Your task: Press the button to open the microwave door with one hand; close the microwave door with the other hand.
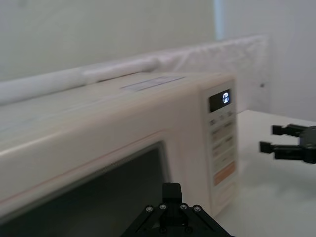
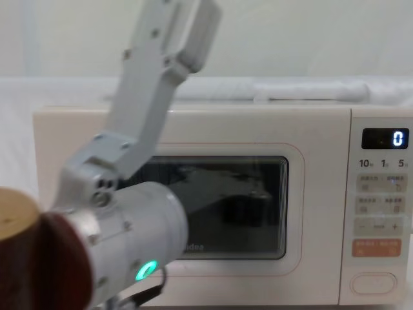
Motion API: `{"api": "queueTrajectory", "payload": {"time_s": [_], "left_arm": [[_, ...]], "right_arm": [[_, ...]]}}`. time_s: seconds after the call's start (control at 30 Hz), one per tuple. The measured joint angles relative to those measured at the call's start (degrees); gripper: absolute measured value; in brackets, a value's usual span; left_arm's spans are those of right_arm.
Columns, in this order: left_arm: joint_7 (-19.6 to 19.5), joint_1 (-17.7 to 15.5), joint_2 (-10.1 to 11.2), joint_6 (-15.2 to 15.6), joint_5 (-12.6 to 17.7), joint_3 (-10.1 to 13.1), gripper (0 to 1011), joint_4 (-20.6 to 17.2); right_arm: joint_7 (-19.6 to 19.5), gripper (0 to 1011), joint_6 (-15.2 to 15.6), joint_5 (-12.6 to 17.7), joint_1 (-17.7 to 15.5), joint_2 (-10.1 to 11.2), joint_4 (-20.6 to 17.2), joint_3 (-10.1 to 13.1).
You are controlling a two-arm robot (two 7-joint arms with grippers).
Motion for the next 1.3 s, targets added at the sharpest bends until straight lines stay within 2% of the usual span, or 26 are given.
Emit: {"api": "queueTrajectory", "payload": {"time_s": [0.2, 0.43, 0.53, 0.57, 0.67, 0.7, 0.77, 0.93, 1.3], "left_arm": [[2.9, 5.4, 0.8, -0.7, -0.2, -4.4, 0, -3.7], [6.5, 10.9, 0.9, -2.5, -0.8, -11.6, 0, -6.7], [7.4, 12.0, 0.8, -3.3, -0.9, -13.7, 0, -7.3], [7.9, 12.8, 0.7, -3.8, -1.1, -15.1, 0, -7.6], [8.6, 14.0, 0.6, -4.7, -1.4, -17.5, 0, -7.9], [8.6, 14.0, 0.6, -4.7, -1.4, -17.5, 0, -7.9], [8.8, 14.9, 0.5, -5.6, -1.7, -19.7, 0, -8.0], [8.9, 16.4, 0.1, -7.0, -2.6, -23.1, 0, -7.6], [8.7, 18.8, -1.2, -9.1, -3.8, -27.6, 0, -6.0]], "right_arm": [[0.0, 1002, 0.0, 0.0, 0.0, 0.0, 0.0, 0.0], [0.0, 1002, 0.0, 0.0, 0.0, 0.0, 0.0, 0.0], [0.0, 1002, 0.0, 0.0, 0.0, 0.0, 0.0, 0.0], [0.0, 1002, 0.0, 0.0, 0.0, 0.0, 0.0, 0.0], [0.0, 1002, 0.0, 0.0, 0.0, 0.0, 0.0, 0.0], [0.0, 1002, 0.0, 0.0, 0.0, 0.0, 0.0, 0.0], [0.0, 1002, 0.0, 0.0, 0.0, 0.0, 0.0, 0.0], [0.0, 1002, 0.0, 0.0, 0.0, 0.0, 0.0, 0.0], [0.0, 1002, 0.0, 0.0, 0.0, 0.0, 0.0, 0.0]]}}
